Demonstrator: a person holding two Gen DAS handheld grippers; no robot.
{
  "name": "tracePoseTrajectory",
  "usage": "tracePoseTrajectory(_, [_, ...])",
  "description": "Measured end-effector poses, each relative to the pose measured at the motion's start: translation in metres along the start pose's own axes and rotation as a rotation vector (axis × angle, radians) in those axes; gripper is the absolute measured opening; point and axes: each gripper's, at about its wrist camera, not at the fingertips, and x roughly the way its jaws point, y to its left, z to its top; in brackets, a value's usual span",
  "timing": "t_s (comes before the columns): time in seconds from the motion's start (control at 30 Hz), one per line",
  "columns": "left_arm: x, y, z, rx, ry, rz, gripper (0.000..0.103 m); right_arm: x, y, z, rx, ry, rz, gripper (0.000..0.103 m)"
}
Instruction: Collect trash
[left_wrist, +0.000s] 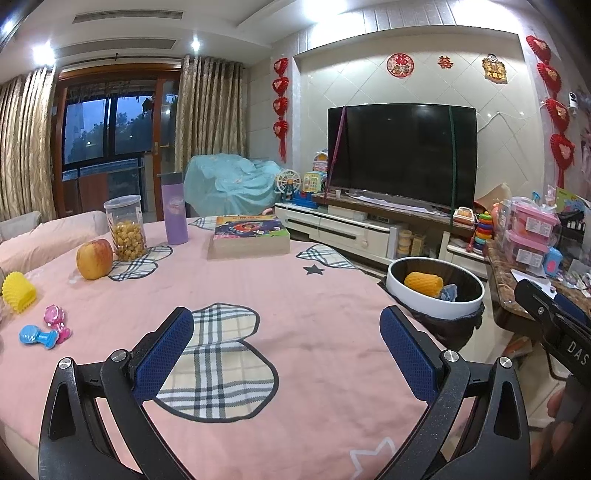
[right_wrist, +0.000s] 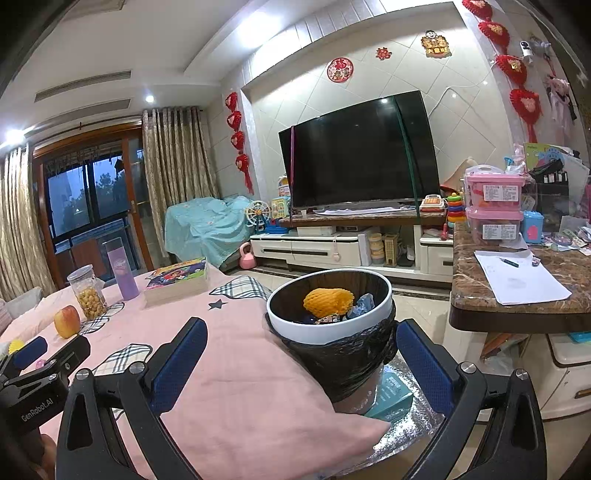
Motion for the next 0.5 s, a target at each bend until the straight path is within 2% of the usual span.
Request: tracePoseTrajectory(0.5, [0.0006, -0.0002, -0.0013, -0.001, 0.004, -0.001, 0.103, -0.0015, 0.0020, -0.0010, 0.000, 0.002, 0.004, 0.103])
